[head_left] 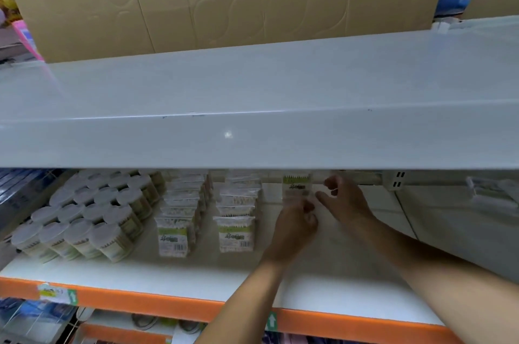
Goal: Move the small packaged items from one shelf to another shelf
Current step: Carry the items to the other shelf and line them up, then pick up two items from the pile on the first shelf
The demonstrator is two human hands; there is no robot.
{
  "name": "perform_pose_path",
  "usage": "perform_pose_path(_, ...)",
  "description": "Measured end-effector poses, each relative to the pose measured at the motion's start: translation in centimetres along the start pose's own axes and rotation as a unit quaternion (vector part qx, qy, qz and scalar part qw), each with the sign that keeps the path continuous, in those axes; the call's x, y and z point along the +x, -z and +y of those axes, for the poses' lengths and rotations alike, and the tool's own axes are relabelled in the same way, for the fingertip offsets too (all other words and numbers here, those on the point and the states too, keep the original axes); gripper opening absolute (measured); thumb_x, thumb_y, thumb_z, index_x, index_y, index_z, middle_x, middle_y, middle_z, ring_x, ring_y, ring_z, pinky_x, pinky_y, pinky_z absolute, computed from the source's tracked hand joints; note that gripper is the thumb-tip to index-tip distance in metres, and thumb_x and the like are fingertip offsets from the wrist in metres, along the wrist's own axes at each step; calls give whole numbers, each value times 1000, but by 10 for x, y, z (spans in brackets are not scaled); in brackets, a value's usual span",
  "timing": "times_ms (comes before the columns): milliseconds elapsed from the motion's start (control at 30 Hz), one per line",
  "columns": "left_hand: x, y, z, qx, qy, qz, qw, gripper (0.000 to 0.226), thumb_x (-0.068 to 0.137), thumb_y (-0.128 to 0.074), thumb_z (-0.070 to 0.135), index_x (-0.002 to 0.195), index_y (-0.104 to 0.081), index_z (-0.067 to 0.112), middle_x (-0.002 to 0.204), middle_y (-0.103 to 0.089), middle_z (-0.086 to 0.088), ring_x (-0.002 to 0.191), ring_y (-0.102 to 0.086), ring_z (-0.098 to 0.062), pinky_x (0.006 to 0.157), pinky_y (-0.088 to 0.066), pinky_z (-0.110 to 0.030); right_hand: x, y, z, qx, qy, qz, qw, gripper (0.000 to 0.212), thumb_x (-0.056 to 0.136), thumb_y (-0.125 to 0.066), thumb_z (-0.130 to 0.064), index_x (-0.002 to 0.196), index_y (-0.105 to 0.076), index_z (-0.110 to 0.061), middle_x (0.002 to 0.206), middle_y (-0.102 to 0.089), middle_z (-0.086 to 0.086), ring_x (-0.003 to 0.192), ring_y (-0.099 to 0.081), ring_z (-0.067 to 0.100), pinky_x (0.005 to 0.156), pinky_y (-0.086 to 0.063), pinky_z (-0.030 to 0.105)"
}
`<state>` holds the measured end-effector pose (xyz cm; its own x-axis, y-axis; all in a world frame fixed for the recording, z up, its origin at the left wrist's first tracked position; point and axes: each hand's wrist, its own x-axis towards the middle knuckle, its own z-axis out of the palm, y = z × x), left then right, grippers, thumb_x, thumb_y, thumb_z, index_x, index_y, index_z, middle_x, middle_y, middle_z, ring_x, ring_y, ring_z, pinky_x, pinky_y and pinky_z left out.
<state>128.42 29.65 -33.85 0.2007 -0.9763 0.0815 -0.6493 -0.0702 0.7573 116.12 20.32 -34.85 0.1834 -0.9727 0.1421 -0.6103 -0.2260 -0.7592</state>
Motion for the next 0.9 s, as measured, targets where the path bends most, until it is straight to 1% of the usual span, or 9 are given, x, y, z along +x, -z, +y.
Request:
perform_pose_path(67,1,-5,8,23,-7,-29,999,31,91,-53,9,119,-67,10,119,-68,-5,108,-62,-16,85,-42,-15,-11,23,6,-76,42,-20,996,30,87,-73,-29,110,-63,-13,111,-62,2,98,-59,17,81,-48,31)
perform_pose_path(133,1,-12,17,45,-12,-56,997,31,92,-53,12,119,-66,13,120,-68,-4,109,-63,-15,84,-41,-14,-22,47,12,-124,49,-68,989,30,90,-69,-33,114,-64,-14,114,-63,2,100,-59,16,83,-50,30)
perform_pose_path(200,-1,-20,26,71,-16,-79,994,29,92,-54,16,118,-67,16,119,-68,-3,108,-63,-15,85,-43,-18,-34,70,17,-143,32,-133,980,34,92,-66,-37,117,-64,-15,115,-63,1,100,-60,14,84,-51,28)
perform_pose_path(300,-1,-32,42,122,-27,-102,987,28,90,-56,20,116,-66,20,117,-68,-3,111,-61,-19,96,-47,-28,-47,104,23,-169,28,-210,962,39,92,-66,-40,123,-61,-17,120,-61,0,103,-59,12,85,-50,24)
perform_pose_path(400,-1,-47,62,162,-40,-122,978,29,89,-56,23,116,-67,24,120,-66,-1,113,-60,-19,101,-47,-34,-59,137,35,-212,21,-264,941,44,91,-65,-44,127,-59,-18,125,-59,1,109,-58,14,92,-50,29)
perform_pose_path(500,-5,-65,85,184,-66,-129,972,28,89,-55,25,114,-66,28,121,-65,1,112,-60,-19,99,-48,-35,-70,164,51,-236,-1,-268,934,46,91,-65,-44,129,-57,-18,127,-58,2,111,-57,16,94,-49,30)
perform_pose_path(700,-22,-118,140,210,-108,-144,961,27,89,-52,24,112,-64,30,120,-65,3,113,-59,-20,98,-47,-35,-87,214,89,-247,-56,-269,929,48,90,-67,-41,132,-55,-21,134,-55,3,119,-54,18,99,-45,30)
perform_pose_path(833,-33,-160,177,225,-100,-155,957,23,89,-51,27,109,-62,33,117,-63,4,114,-57,-20,97,-44,-32,-104,251,122,-260,-94,-252,927,50,87,-64,-47,132,-52,-30,139,-50,-3,122,-53,18,99,-46,30)
perform_pose_path(900,-38,-182,197,240,-97,-158,953,23,90,-50,28,109,-60,34,120,-61,4,116,-54,-20,98,-41,-32,-113,274,139,-283,-90,-249,922,52,88,-62,-49,134,-50,-31,141,-48,-3,125,-51,19,96,-43,26)
